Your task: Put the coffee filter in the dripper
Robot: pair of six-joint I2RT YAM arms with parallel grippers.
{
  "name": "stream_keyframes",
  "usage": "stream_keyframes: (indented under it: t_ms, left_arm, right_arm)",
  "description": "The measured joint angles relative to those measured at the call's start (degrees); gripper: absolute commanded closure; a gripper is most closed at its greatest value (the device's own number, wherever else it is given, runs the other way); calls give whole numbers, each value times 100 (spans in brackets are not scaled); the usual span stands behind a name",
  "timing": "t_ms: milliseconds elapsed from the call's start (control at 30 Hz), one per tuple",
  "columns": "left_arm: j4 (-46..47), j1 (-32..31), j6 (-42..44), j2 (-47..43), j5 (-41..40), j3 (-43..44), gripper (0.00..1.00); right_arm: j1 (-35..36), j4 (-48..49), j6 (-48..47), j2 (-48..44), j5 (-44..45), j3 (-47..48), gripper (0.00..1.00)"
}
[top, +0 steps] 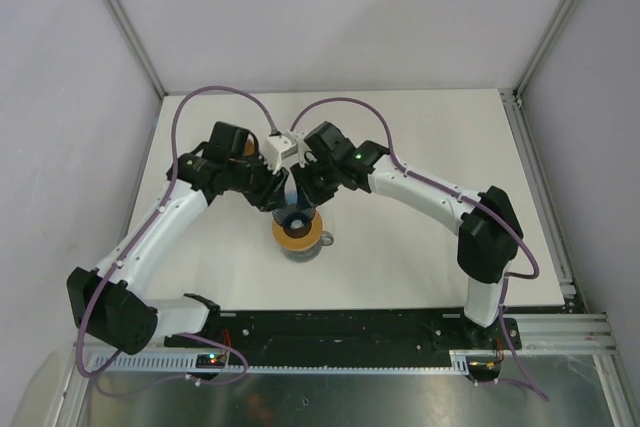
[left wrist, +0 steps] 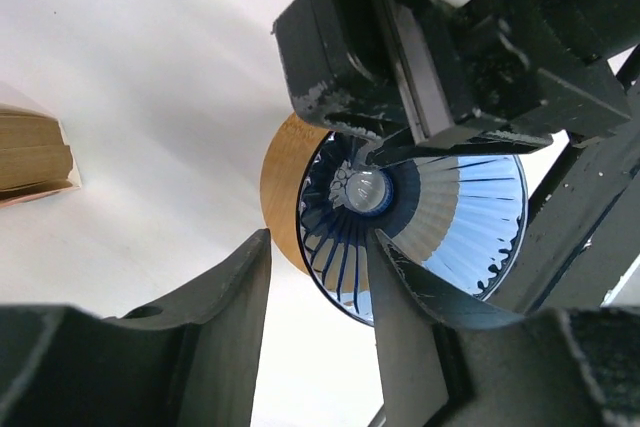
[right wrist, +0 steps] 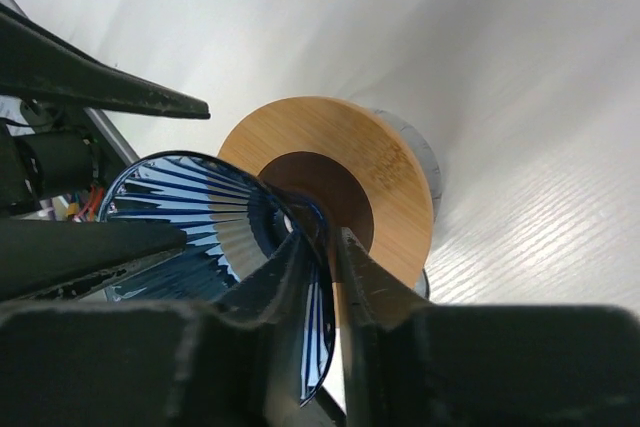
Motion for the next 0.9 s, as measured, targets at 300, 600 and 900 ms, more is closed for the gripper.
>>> stream_keyframes:
  t_ms: [300,600,900]
  left_arm:
    - [-37,153,-7,0,-24,188,45]
    - [39,308,-74,0,-238,505,38]
    - [599,669,-468,0,-1040,498,37]
  right_arm:
    - [-2,-107,-101,63,-59,153,51]
    - [-2,-50,-157,74,-166,503,39]
    - [-13,120,-334,2,-157,616,18]
